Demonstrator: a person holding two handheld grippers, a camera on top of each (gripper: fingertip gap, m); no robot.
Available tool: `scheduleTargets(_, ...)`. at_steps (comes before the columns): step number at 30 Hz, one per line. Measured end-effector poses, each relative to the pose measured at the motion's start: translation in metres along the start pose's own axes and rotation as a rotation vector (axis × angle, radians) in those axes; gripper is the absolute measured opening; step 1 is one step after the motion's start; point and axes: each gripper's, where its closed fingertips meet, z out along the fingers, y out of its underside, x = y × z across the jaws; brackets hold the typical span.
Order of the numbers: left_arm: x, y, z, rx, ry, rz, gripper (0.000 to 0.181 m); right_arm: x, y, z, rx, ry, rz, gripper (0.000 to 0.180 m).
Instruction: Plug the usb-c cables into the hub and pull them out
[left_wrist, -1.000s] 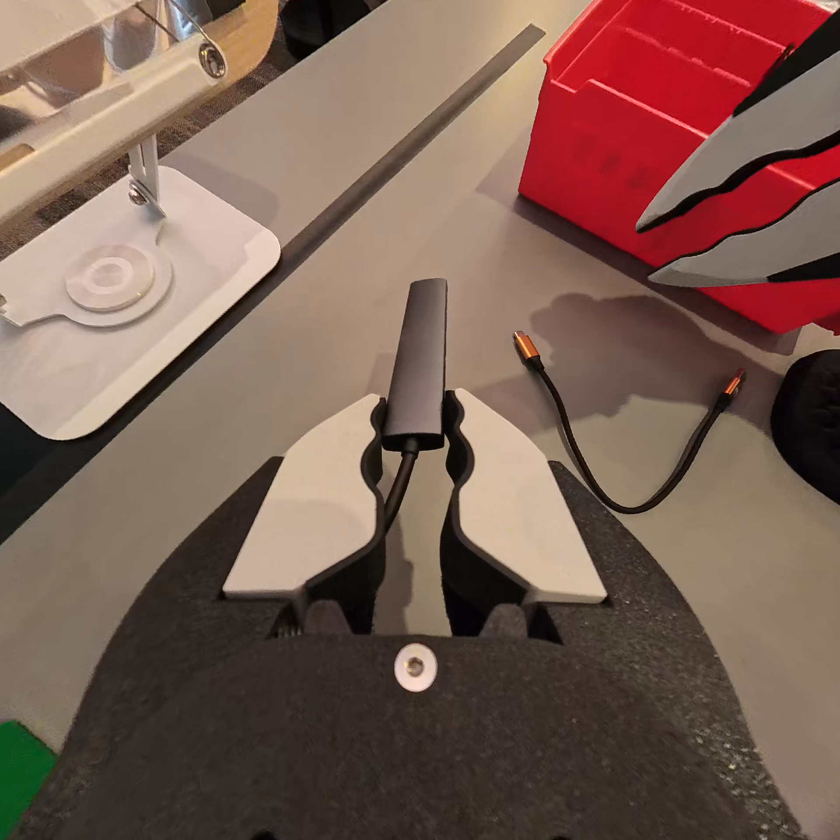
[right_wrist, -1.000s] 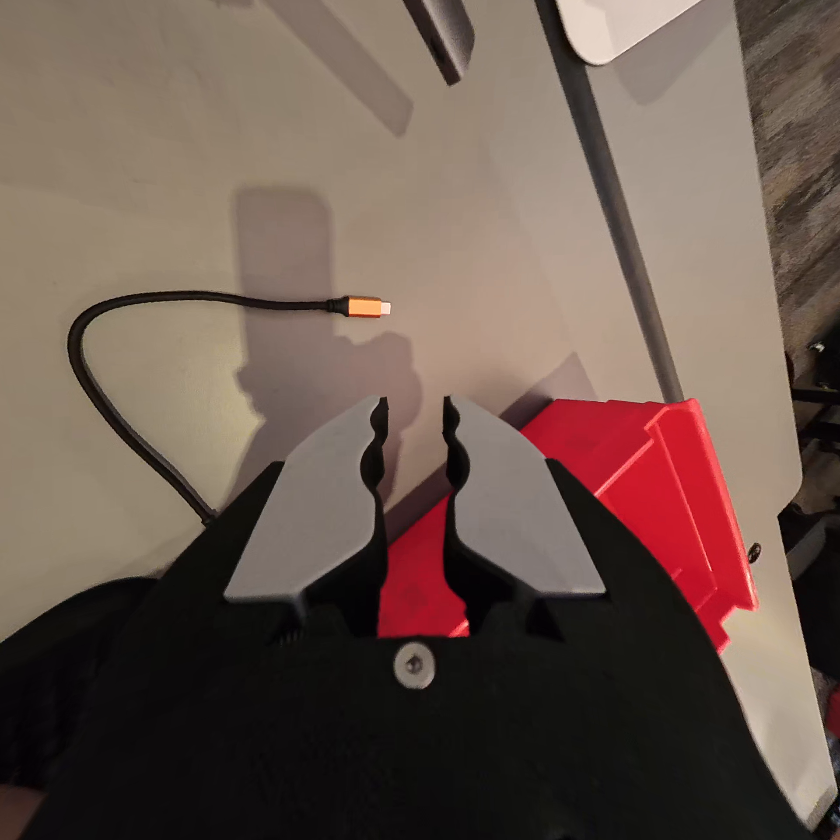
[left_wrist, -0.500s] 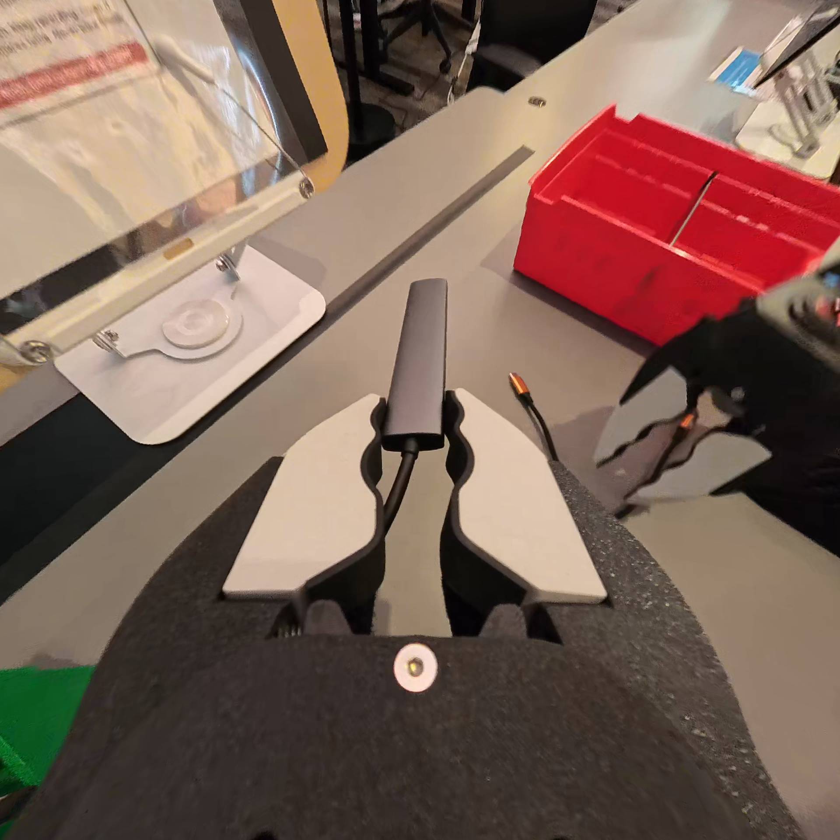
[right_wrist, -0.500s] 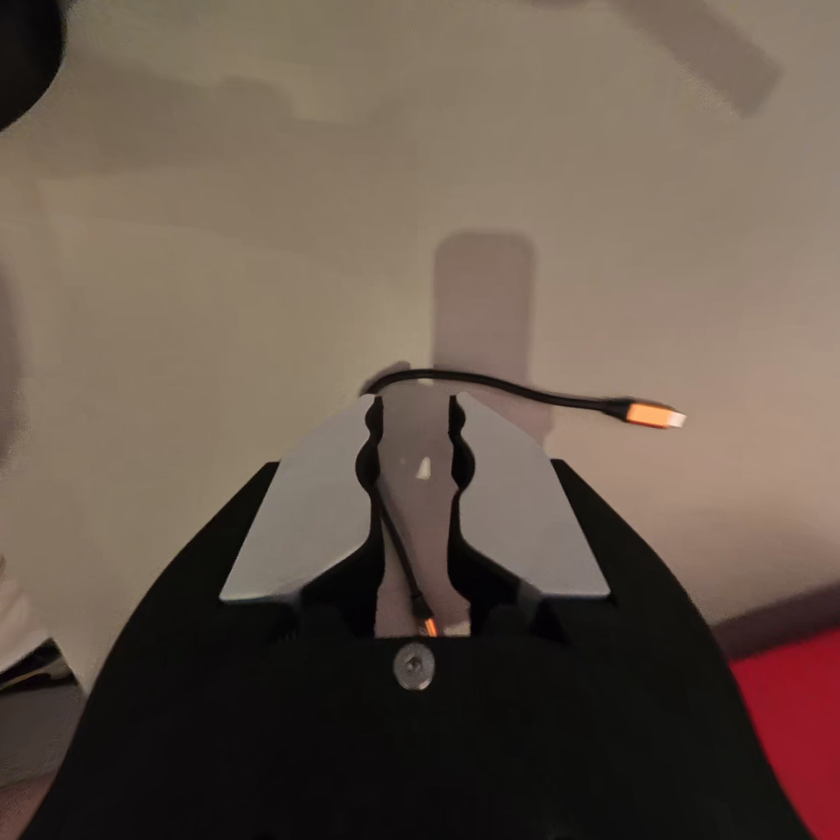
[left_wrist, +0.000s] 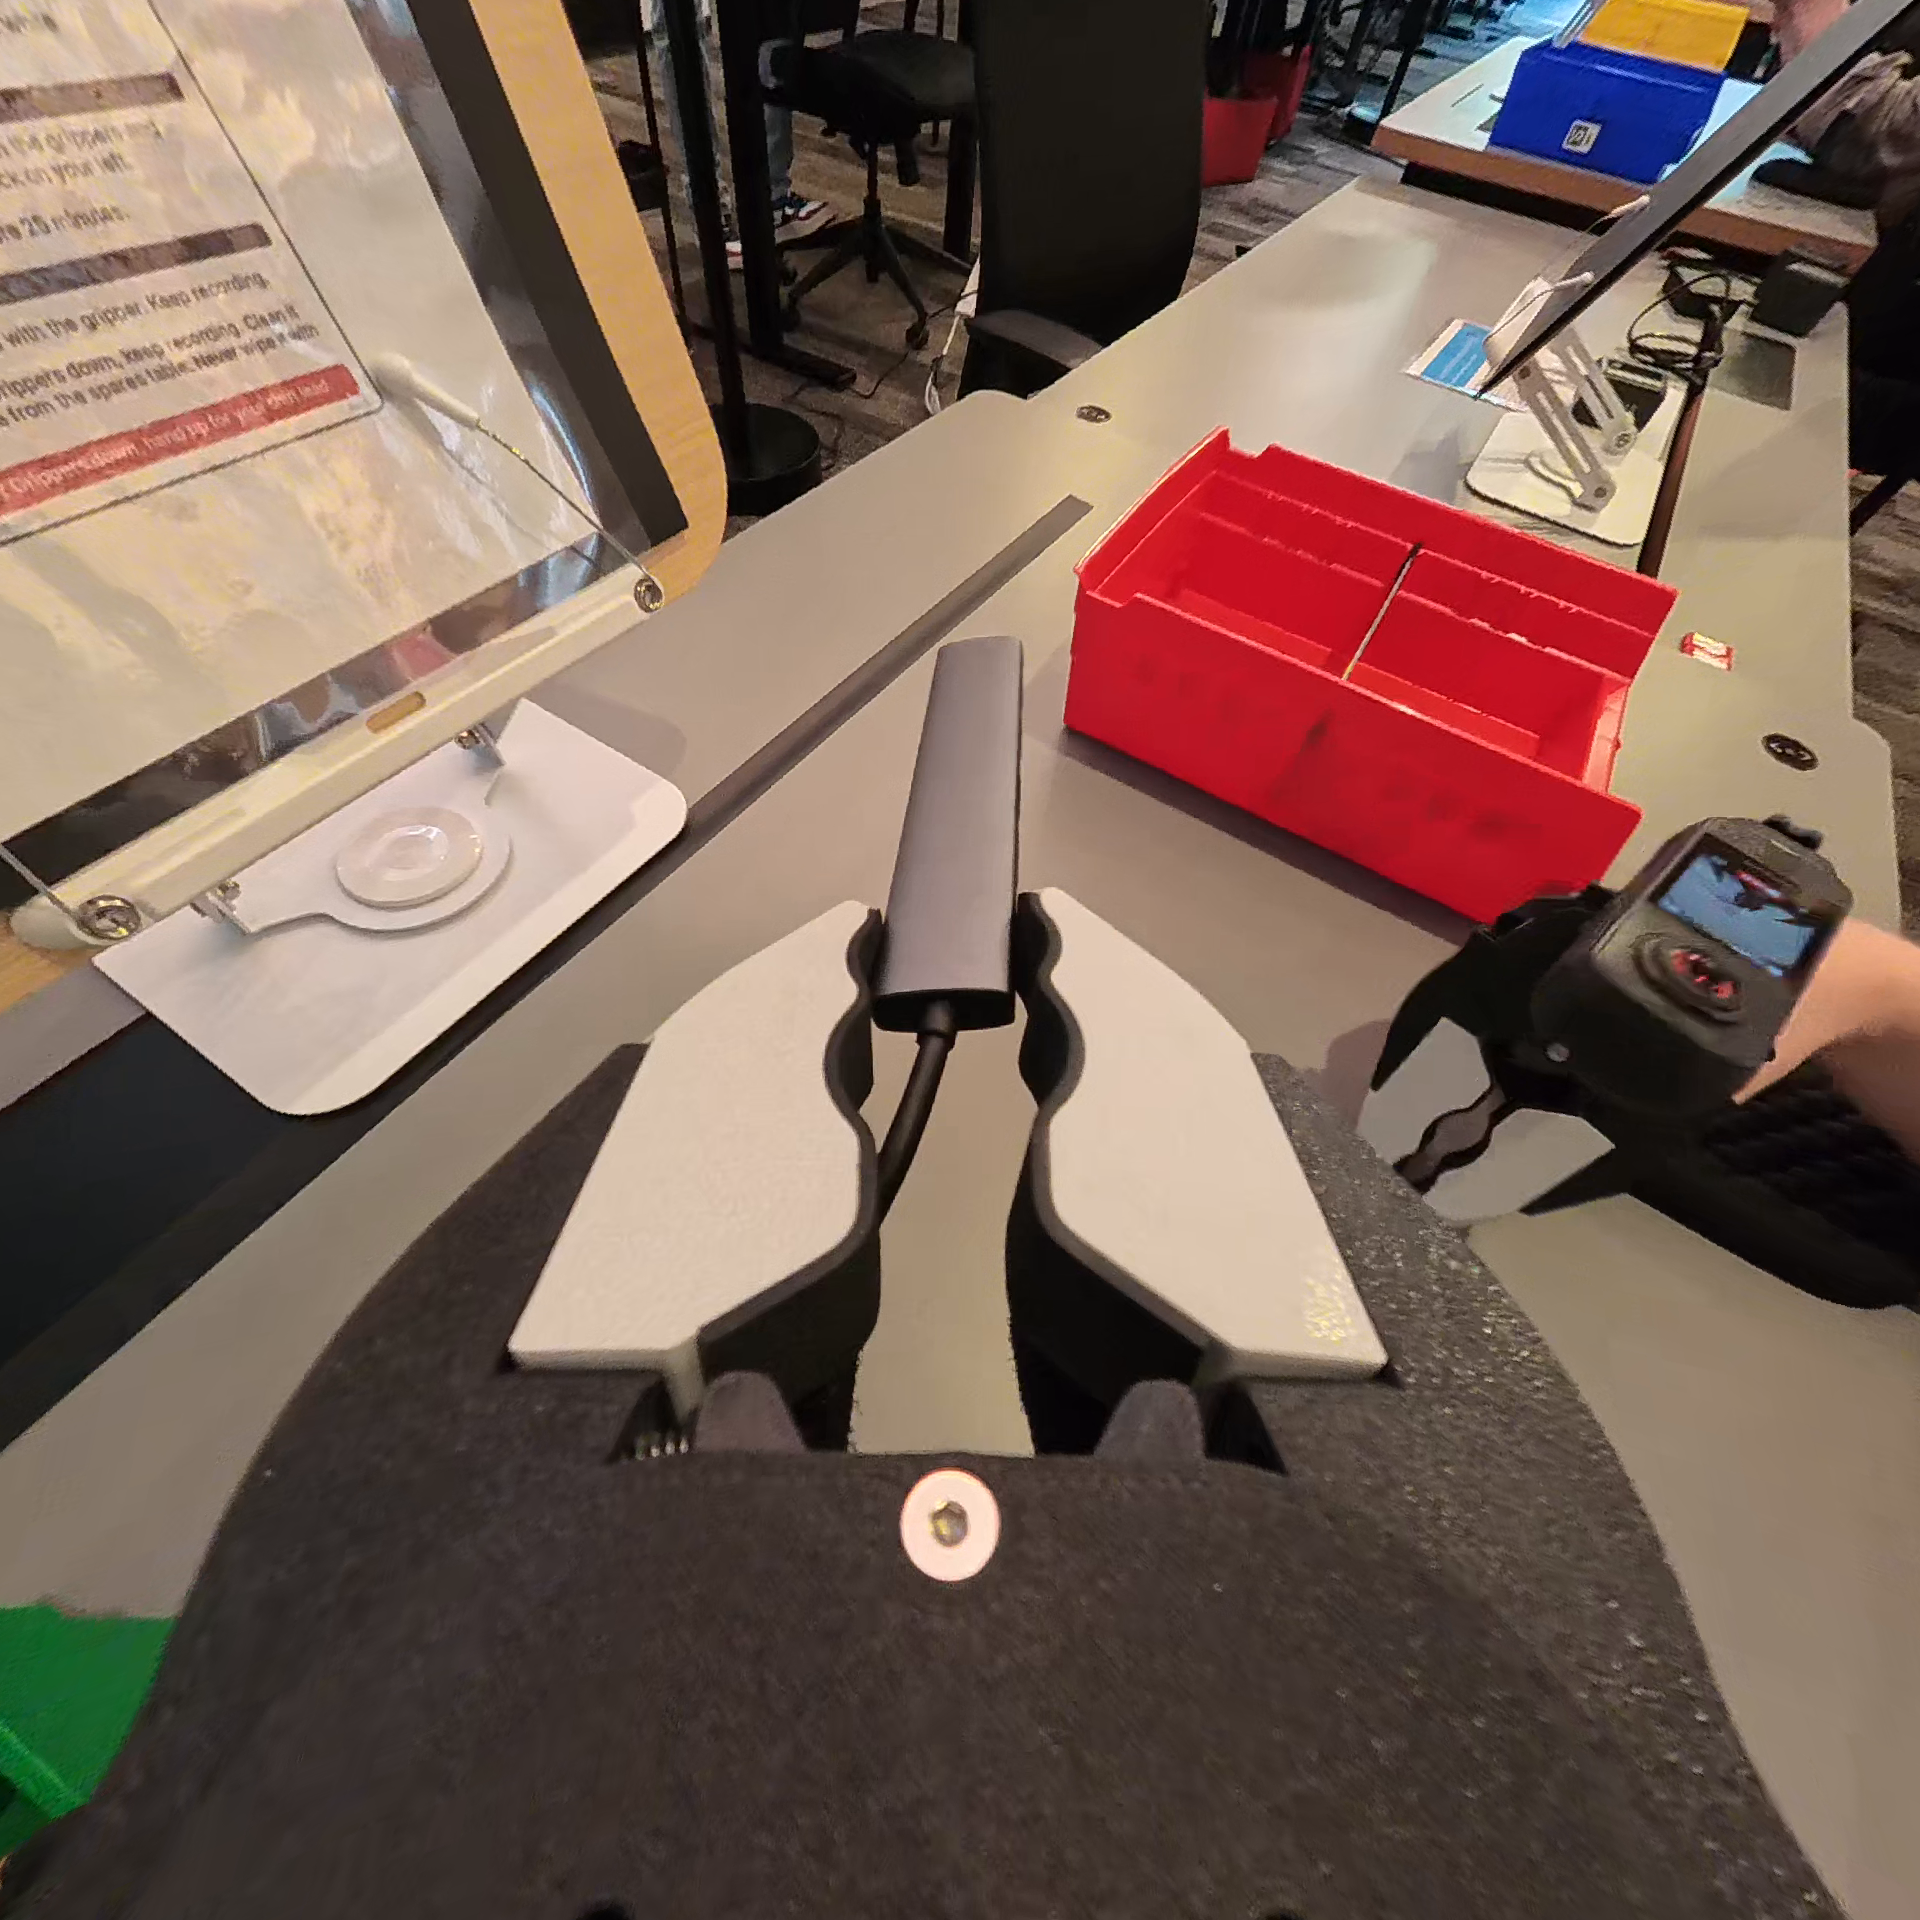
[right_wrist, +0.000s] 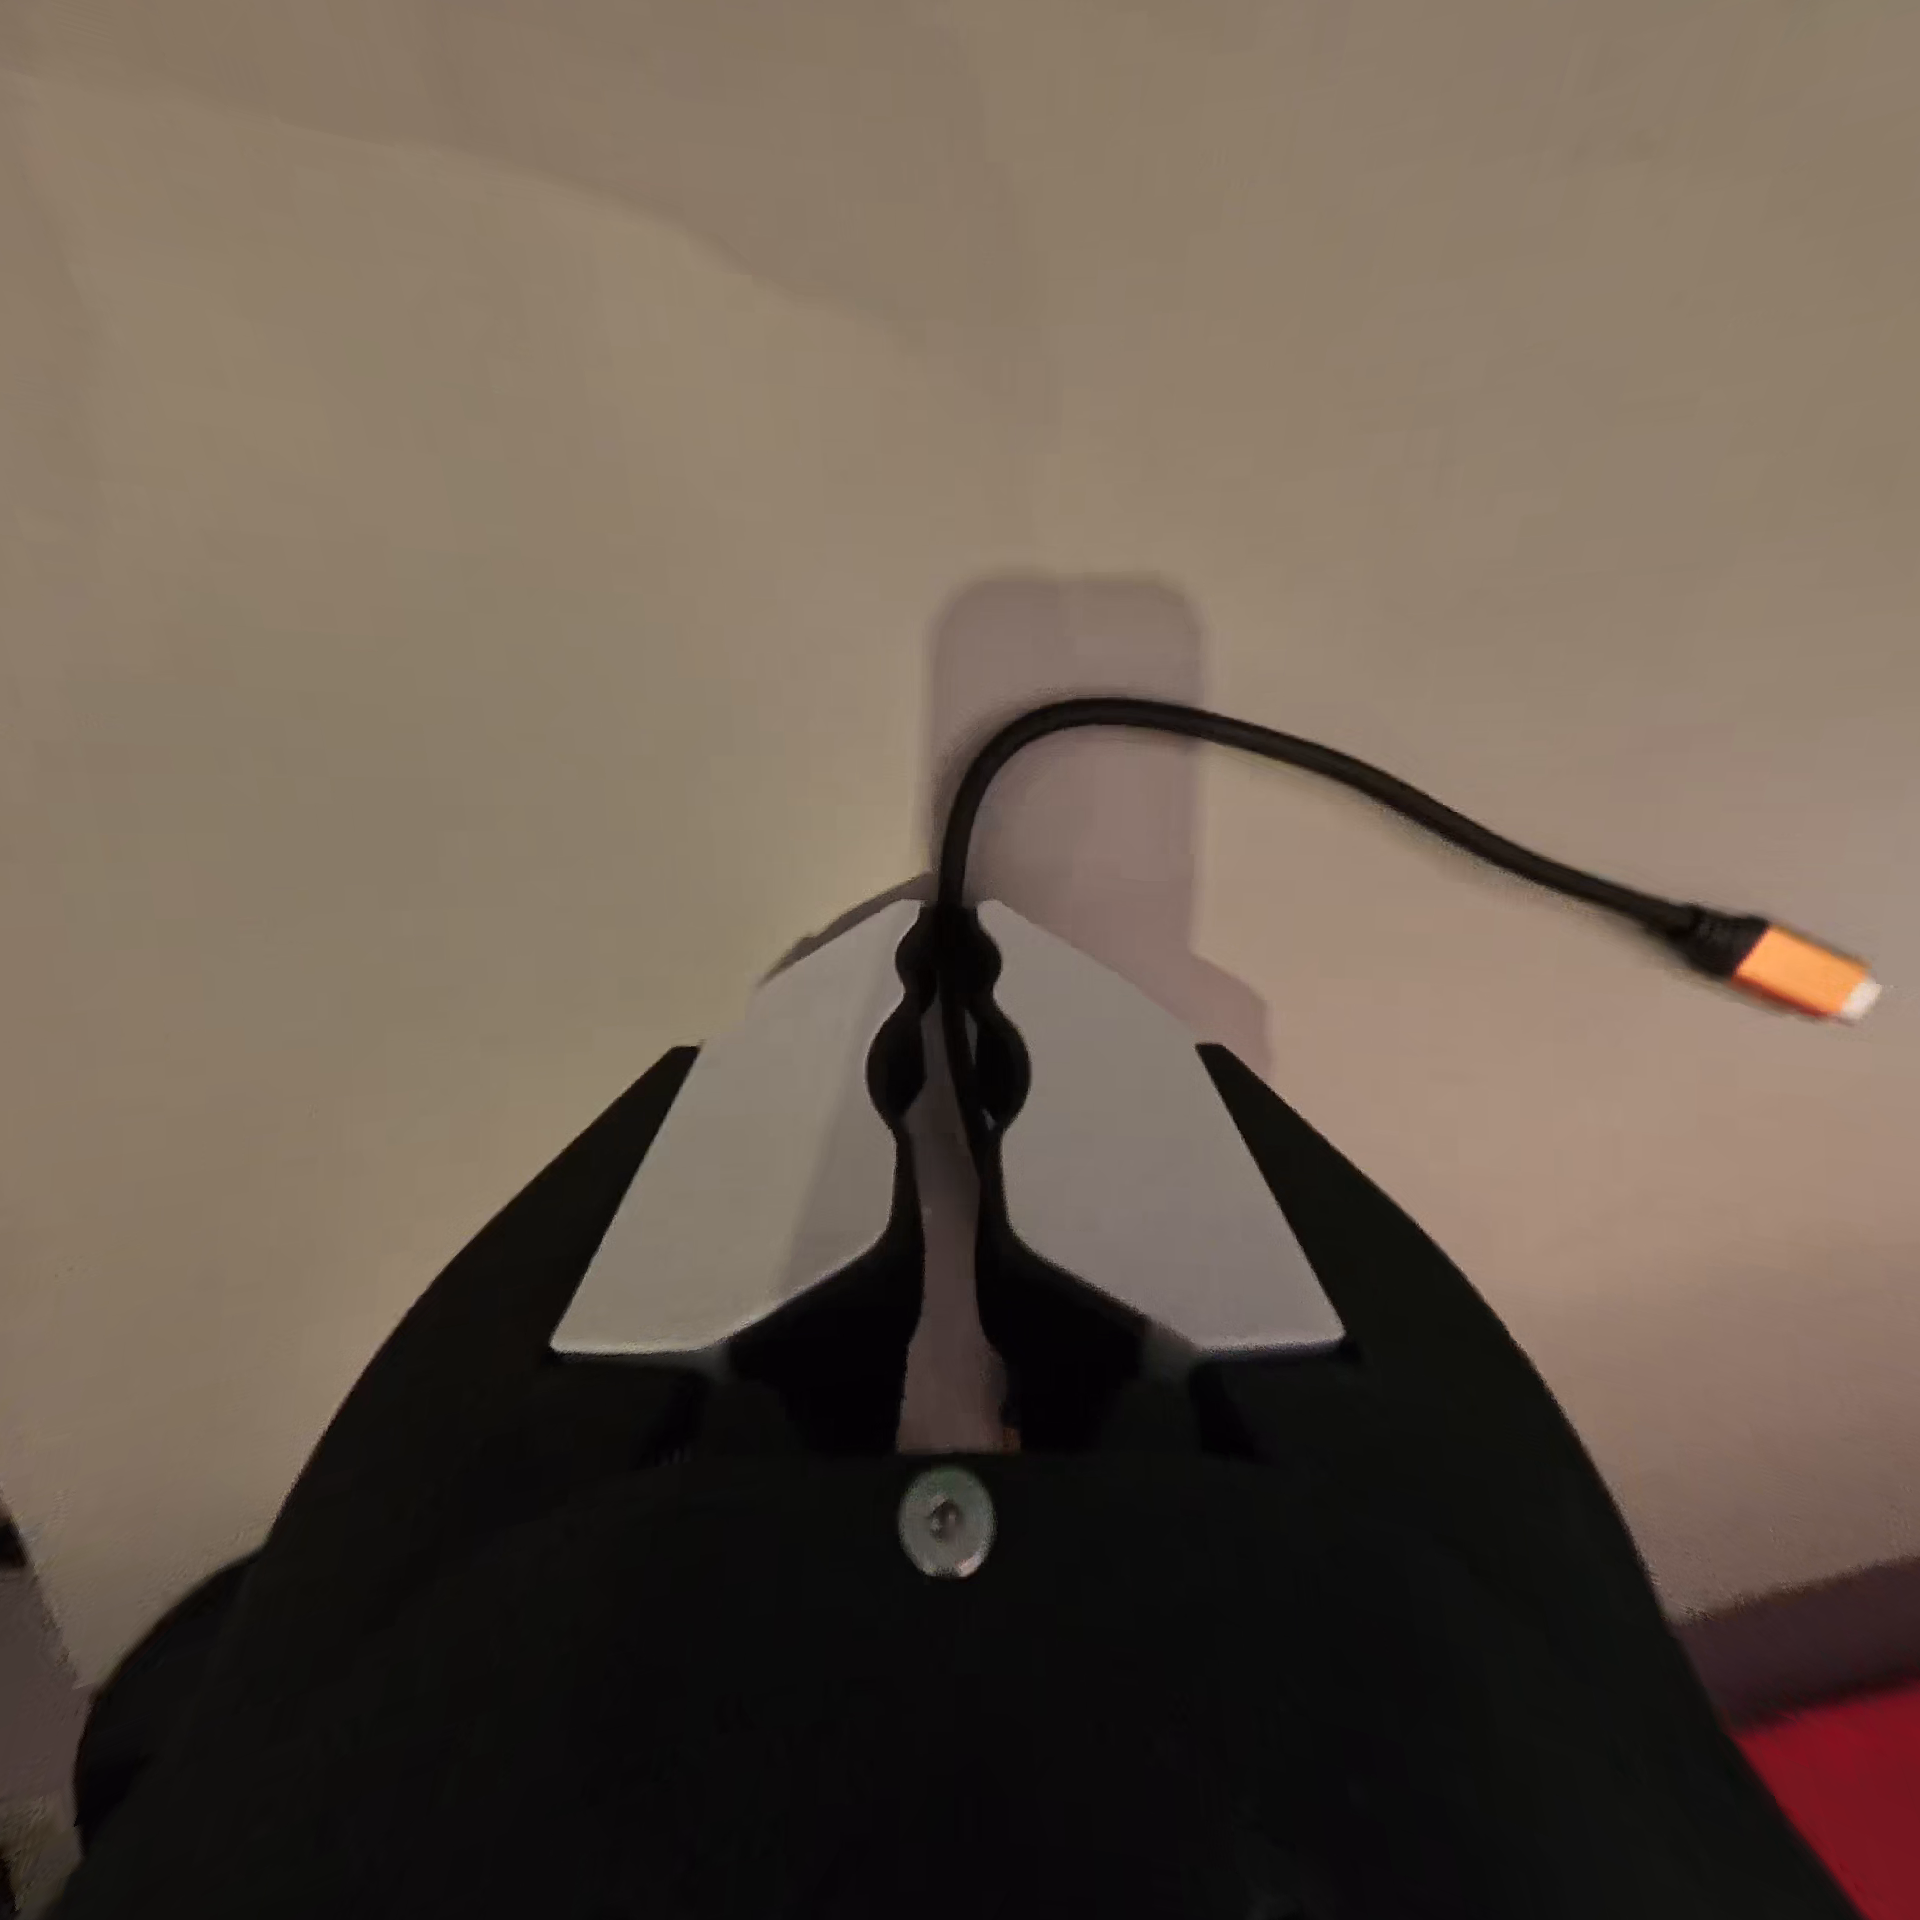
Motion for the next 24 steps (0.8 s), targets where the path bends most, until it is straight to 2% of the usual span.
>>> scheduleTargets(3, 0.005, -0.004, -0.003, 0.016, 0.01, 0.01, 0.023, -0.014, -0.026, -0.021, 0.164, -0.013, -0.003, 0.004)
scheduleTargets(6, 0.008, -0.008, -0.008, 0.031, 0.016, 0.018, 0.023, -0.021, -0.054, -0.066, 0.363, 0.003, -0.002, 0.004)
scheduleTargets(10, 0.01, -0.013, -0.015, 0.051, 0.018, 0.021, 0.023, -0.026, -0.075, -0.162, 0.631, 0.062, -0.032, 0.005)
scheduleTargets(13, 0.011, -0.014, -0.019, 0.058, 0.022, 0.02, 0.023, -0.032, -0.07, -0.242, 0.766, 0.129, -0.083, 0.004)
scheduleTargets(15, 0.012, -0.014, -0.019, 0.059, 0.025, 0.02, 0.023, -0.018, -0.049, -0.28, 0.727, 0.258, -0.093, 0.005)
scheduleTargets(18, 0.013, -0.014, -0.018, 0.055, 0.033, 0.019, 0.023, 0.0, -0.008, -0.31, 0.609, 0.316, -0.081, 0.004)
scheduleTargets(21, 0.015, -0.012, -0.016, 0.043, 0.037, 0.022, 0.023, 0.026, 0.04, -0.317, 0.467, 0.299, 0.018, 0.005)
scheduleTargets(24, 0.018, -0.01, -0.011, 0.028, 0.041, 0.028, 0.023, 0.053, 0.08, -0.305, 0.352, 0.243, 0.121, 0.005)
